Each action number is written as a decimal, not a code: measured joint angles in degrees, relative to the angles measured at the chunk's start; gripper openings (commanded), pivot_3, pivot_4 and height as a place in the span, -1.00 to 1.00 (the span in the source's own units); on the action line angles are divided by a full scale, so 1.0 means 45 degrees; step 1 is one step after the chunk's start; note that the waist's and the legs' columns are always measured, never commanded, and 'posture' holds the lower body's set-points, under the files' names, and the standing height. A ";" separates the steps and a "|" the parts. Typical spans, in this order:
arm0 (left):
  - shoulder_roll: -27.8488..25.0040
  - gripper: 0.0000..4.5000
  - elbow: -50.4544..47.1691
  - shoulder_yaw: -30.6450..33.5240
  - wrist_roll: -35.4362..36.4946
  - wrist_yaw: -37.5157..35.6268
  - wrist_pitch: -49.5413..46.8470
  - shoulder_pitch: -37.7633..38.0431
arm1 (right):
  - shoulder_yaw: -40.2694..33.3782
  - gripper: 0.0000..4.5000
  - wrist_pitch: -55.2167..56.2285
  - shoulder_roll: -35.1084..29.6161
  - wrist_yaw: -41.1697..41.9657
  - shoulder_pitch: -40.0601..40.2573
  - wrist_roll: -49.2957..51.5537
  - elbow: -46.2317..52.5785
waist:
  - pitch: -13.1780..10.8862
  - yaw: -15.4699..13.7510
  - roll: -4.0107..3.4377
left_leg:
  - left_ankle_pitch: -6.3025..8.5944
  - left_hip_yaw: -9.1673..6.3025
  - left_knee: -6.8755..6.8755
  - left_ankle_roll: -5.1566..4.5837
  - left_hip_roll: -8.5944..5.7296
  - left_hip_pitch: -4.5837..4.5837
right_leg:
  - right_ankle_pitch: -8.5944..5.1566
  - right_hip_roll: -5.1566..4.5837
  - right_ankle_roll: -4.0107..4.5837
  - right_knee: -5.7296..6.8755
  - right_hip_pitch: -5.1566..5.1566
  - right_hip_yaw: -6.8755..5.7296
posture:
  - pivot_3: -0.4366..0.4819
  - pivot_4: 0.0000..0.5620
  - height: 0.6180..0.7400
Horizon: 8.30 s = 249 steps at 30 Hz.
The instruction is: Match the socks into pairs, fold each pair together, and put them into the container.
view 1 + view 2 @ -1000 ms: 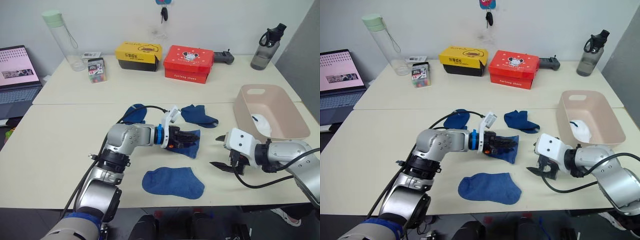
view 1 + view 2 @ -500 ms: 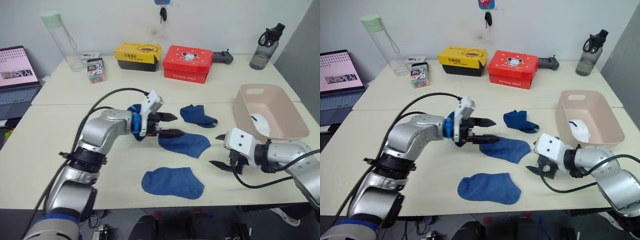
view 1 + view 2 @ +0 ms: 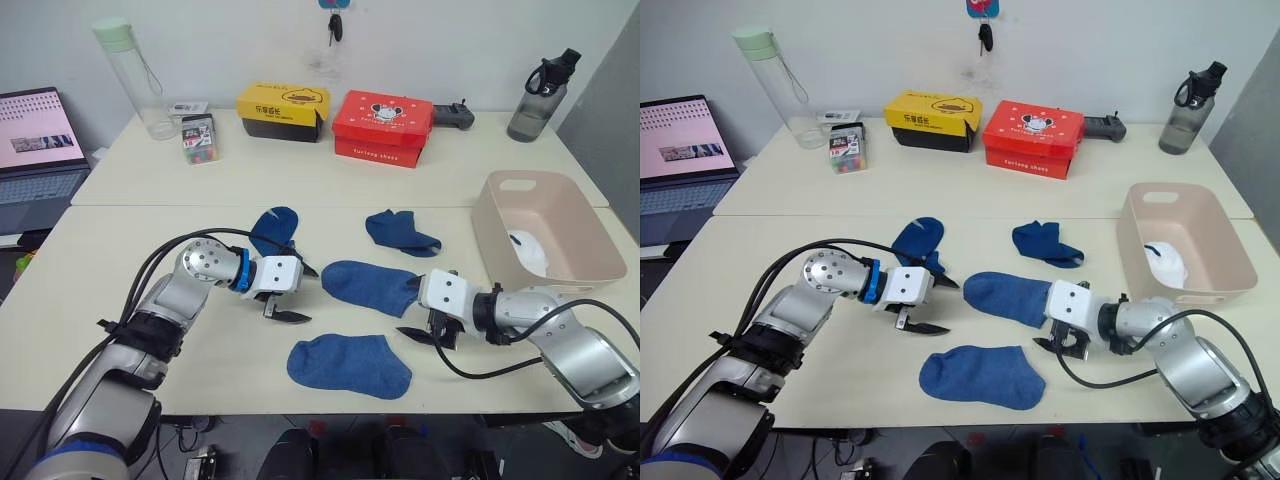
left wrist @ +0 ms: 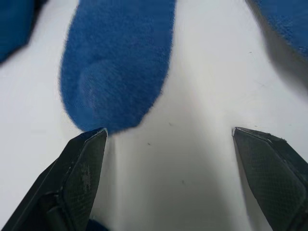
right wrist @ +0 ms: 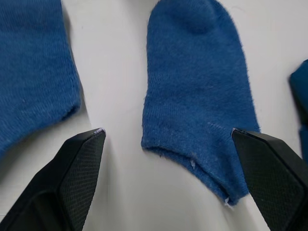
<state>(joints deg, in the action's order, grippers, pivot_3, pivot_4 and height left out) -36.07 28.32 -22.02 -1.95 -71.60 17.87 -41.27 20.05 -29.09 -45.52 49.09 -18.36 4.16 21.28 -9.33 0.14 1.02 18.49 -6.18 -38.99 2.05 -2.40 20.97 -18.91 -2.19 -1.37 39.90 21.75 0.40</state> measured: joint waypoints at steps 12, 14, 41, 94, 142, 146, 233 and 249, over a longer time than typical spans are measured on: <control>0.1649 -0.13 0.2273 0.0019 -0.0685 0.0193 0.0211 -0.1065 | 0.0490 -0.50 0.1476 0.1005 0.0659 -0.1002 -0.0679 -0.2502 | 0.0022 0.0008 -0.0004 | -0.0002 -0.0016 -0.0012 -0.0003 -0.0006 -0.0033 | 0.0004 0.0002 -0.0007 0.0007 -0.0039 -0.0010 | -0.05 -0.47 1.00; 0.1647 -0.40 0.2364 -0.0067 -0.0817 0.0066 0.0480 -0.1116 | 0.0489 -0.81 0.1475 0.1044 0.0728 -0.1001 -0.0713 -0.2549 | 0.0024 0.0013 -0.0006 | -0.0003 -0.0018 -0.0012 -0.0002 -0.0005 -0.0034 | 0.0004 0.0002 -0.0007 0.0009 -0.0040 -0.0011 | -0.05 -0.47 1.00; -0.2216 -0.98 -0.6004 -0.0467 0.5664 -0.3781 -1.7161 0.0319 | -0.3477 -1.00 -1.0257 0.1810 -0.0768 -0.0967 0.6277 0.2750 | 0.0018 0.0380 -0.0017 | 0.0019 -0.0062 0.0005 -0.0040 -0.0005 -0.0006 | 0.0003 0.0021 -0.0007 0.0018 -0.0001 0.0006 | -0.05 -0.47 1.00; 0.3017 -0.89 -0.0217 0.2493 0.2762 0.3303 -1.2522 -0.0822 | -0.4240 -1.00 -0.8965 0.4591 -0.5752 -0.0912 0.4492 -0.0522 | 0.0044 0.0374 -0.0022 | -0.0005 -0.0003 -0.0027 0.0002 -0.0019 0.0082 | 0.0005 0.0003 -0.0006 0.0104 0.0130 0.0055 | -0.05 -0.47 1.00; -0.1462 -0.98 -1.1318 0.3901 0.7894 0.3833 -1.6092 0.7747 | -0.2561 -1.00 -0.7785 0.0537 -0.4132 0.3813 0.7436 0.5329 | 0.0050 0.0321 -0.0031 | 0.0003 -0.0016 0.0031 -0.0009 0.0005 -0.0015 | 0.0014 0.0009 -0.0006 0.0003 0.0013 0.0050 | -0.05 -0.47 1.00; -0.1454 -0.98 -1.1355 0.3863 0.8046 0.3856 -1.6091 0.7891 | -0.2564 -1.00 -0.7716 0.0475 -0.3963 0.3789 0.7408 0.5216 | 0.0050 0.0315 -0.0030 | 0.0005 -0.0018 0.0031 -0.0014 0.0005 -0.0015 | 0.0014 0.0009 -0.0006 0.0003 0.0011 0.0048 | -0.05 -0.47 1.00; -0.1812 -1.00 -0.9788 0.1986 0.5861 0.0602 -1.1445 0.5663 | -0.2562 0.17 -0.5276 0.0148 -0.2361 0.2860 0.7074 0.4910 | 0.0057 0.0192 -0.0037 | 0.0018 -0.0063 0.0033 -0.0038 0.0006 -0.0036 | 0.0022 0.0012 -0.0019 -0.0081 -0.0070 0.0002 | -0.05 -0.47 1.00; -0.1273 -1.00 -0.8477 0.0548 0.4290 0.0522 -1.0382 0.5458 | 0.1069 -0.99 -0.3019 0.0947 -0.2366 0.2326 0.3656 0.2803 | 0.0060 0.0207 -0.0042 | 0.0015 -0.0057 0.0031 -0.0032 -0.0002 -0.0041 | 0.0022 0.0011 -0.0019 -0.0085 -0.0074 0.0008 | -0.05 -0.47 1.00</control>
<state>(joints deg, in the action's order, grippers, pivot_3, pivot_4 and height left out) -41.80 -9.82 -19.55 17.35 -69.25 -28.84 -16.71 24.86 -42.67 -41.26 38.44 -7.89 20.61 33.89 -9.06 1.07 0.83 18.55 -6.44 -38.85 1.91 -2.41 20.79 -18.81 -2.14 -1.46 39.52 21.41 0.44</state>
